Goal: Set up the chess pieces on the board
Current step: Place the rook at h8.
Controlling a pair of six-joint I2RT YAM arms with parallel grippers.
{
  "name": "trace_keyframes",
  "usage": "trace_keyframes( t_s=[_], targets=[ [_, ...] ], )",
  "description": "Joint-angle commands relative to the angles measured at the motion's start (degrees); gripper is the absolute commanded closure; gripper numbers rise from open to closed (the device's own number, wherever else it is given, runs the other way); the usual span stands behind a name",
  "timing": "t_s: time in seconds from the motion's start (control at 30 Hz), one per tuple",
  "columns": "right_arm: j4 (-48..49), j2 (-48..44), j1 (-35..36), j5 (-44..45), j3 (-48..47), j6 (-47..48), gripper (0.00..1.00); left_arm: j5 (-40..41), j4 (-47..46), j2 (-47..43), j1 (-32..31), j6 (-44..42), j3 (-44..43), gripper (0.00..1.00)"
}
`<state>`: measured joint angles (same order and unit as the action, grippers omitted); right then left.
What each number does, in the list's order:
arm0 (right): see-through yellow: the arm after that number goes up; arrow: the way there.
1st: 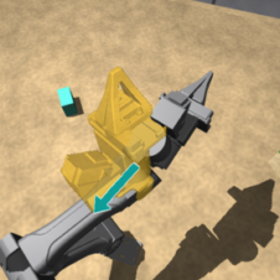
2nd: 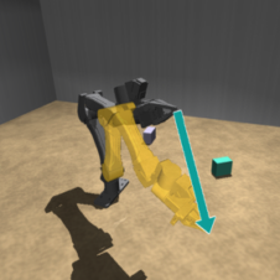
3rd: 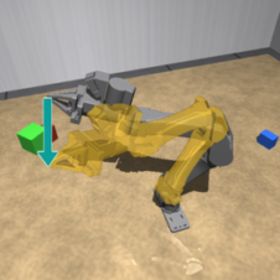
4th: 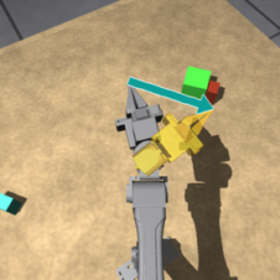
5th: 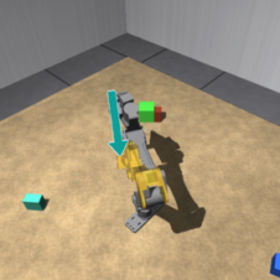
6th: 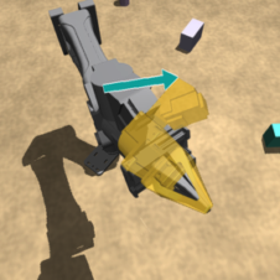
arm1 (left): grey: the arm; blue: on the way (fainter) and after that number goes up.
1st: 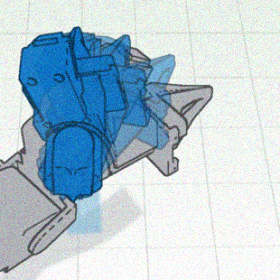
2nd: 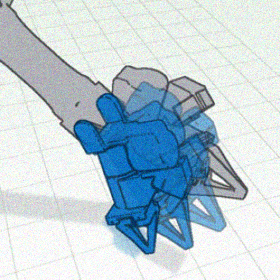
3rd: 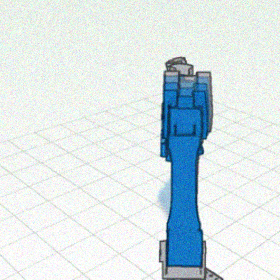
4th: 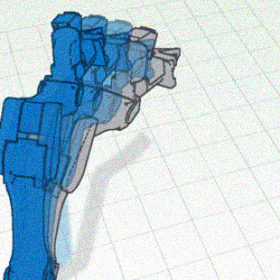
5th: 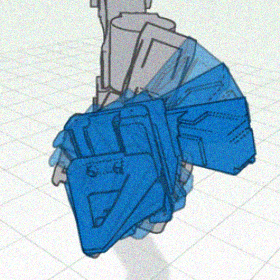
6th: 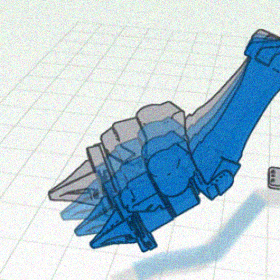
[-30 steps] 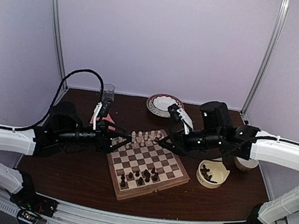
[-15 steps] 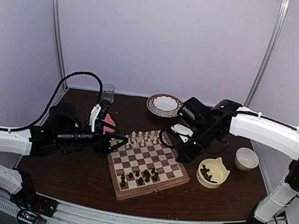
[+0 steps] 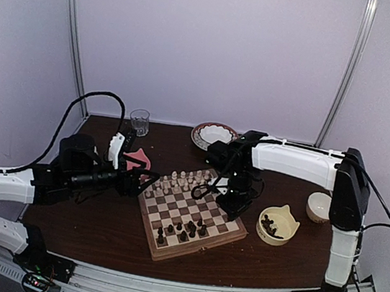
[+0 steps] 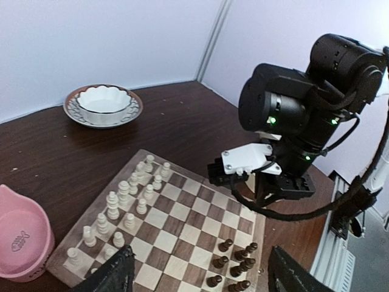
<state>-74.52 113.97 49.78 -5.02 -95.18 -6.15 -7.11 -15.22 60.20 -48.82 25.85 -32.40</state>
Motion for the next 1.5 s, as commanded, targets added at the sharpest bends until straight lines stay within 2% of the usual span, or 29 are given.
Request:
trace_keyframes(
  t_s=[0.0, 0.5, 0.63, 0.7, 0.77, 0.87, 0.93, 1.1, 1.23, 1.33, 1.47],
  targets=[
    [-5.8, 3.7, -0.3, 2.6, -4.6, 1.5, 0.99, 10.1, 2.5, -2.4, 0.0, 0.1, 0.8, 0.25],
    [-7.2, 8.1, -0.7, 3.1, -5.9, 2.1, 0.97, 8.6, 2.1, -1.9, 0.0, 0.2, 0.7, 0.25],
    [-7.1, 8.5, -0.7, 2.9, -6.4, 2.3, 0.93, 8.2, 2.1, -1.9, 0.0, 0.3, 0.6, 0.25],
    [-6.9, 8.7, -0.7, 2.9, -6.7, 2.3, 0.87, 8.2, 2.1, -1.9, 0.0, 0.3, 0.7, 0.25],
    [-6.9, 8.9, -0.7, 2.8, -7.2, 2.4, 0.72, 8.2, 2.1, -2.1, 0.0, 0.3, 0.7, 0.25],
    [-6.6, 8.9, -0.7, 2.0, -7.6, 2.6, 0.66, 8.0, 2.3, -2.0, 0.0, 0.3, 0.4, 0.25],
    [-6.4, 8.6, -0.7, 2.0, -8.0, 2.5, 0.56, 7.8, 2.6, -1.9, 0.0, 0.3, 0.2, 0.25],
    [-3.8, 4.7, -0.7, 1.6, -8.1, 2.2, 0.53, 7.7, 2.7, -1.9, 0.0, 0.2, 0.2, 0.25],
    [2.8, -4.2, -0.8, 1.7, -3.8, 1.8, 0.48, 7.7, 2.7, -1.8, 0.0, 0.0, 0.2, 0.24],
    [12.2, -13.1, -1.2, 4.1, 3.2, 0.2, 0.52, 7.8, 3.0, -1.8, 0.0, -0.5, 0.2, 0.24],
    [22.8, -24.4, -3.2, 9.9, 16.3, -3.8, 0.7, 8.0, 3.2, -1.9, 0.0, -1.0, 0.1, 0.23]
  ],
)
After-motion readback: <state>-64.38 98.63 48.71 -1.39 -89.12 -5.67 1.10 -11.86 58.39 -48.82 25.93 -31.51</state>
